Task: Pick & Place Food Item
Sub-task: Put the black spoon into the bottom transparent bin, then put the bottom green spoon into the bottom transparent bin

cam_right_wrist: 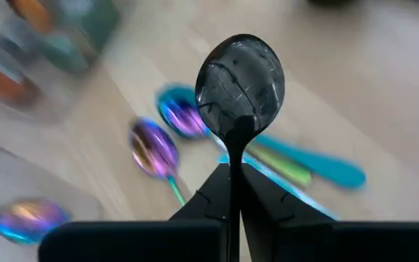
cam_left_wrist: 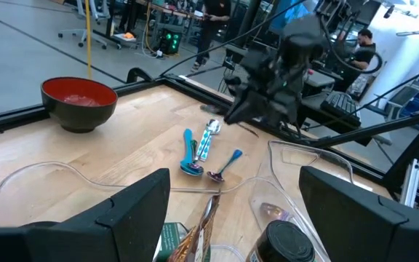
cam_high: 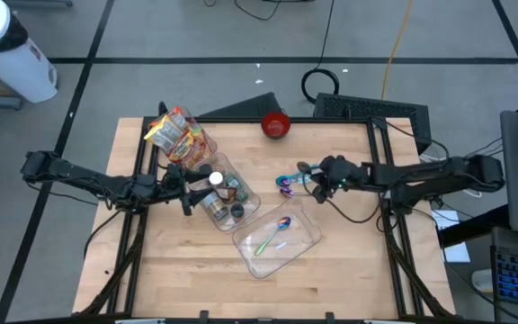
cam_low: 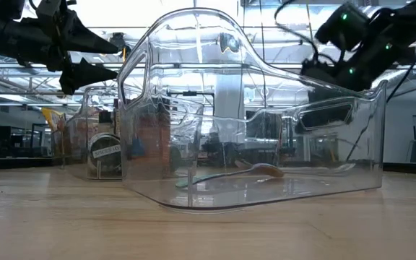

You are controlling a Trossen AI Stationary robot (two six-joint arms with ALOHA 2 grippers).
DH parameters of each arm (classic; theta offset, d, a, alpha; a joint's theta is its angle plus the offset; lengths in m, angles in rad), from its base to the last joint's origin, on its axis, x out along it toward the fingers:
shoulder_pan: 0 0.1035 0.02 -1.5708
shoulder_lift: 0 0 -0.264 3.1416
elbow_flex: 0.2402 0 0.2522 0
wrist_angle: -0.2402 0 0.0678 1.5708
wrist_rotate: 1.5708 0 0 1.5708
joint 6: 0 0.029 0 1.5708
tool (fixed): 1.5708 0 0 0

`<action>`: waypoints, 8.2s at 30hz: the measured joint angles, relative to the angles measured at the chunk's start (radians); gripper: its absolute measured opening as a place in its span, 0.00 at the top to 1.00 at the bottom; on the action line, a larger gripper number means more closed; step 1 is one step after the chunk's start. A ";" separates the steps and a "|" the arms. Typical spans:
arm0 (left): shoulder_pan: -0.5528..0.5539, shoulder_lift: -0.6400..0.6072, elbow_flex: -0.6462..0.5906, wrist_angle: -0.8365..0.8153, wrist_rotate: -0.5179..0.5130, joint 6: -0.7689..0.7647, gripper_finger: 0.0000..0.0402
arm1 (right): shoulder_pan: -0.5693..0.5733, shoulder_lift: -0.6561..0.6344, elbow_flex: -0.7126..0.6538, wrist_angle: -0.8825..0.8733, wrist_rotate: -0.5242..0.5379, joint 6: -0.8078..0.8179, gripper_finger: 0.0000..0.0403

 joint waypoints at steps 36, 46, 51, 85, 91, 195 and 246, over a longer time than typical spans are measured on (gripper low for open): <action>0.000 0.000 0.000 0.000 0.000 0.000 0.22 | 0.267 0.012 0.002 0.757 -0.586 -0.323 0.98; 0.000 0.000 0.000 0.000 0.000 0.000 0.22 | 0.306 0.129 0.002 0.995 -0.601 -0.320 0.98; 0.000 0.000 0.000 0.000 0.000 0.000 0.22 | 0.308 0.245 0.025 1.100 -0.602 -0.272 0.98; 0.000 0.000 0.000 0.000 0.000 0.000 0.22 | 0.314 0.471 0.331 0.292 -0.652 -0.460 0.92; 0.000 0.000 0.000 0.000 0.000 0.000 0.22 | 0.314 0.471 0.331 0.292 -0.652 -0.460 0.76; 0.000 0.000 0.000 0.000 0.000 0.000 0.22 | -0.046 0.237 -0.097 0.361 -0.225 -0.494 1.00; 0.000 0.000 0.000 0.000 0.000 0.000 0.22 | 0.307 0.296 0.117 0.785 -0.576 -0.223 1.00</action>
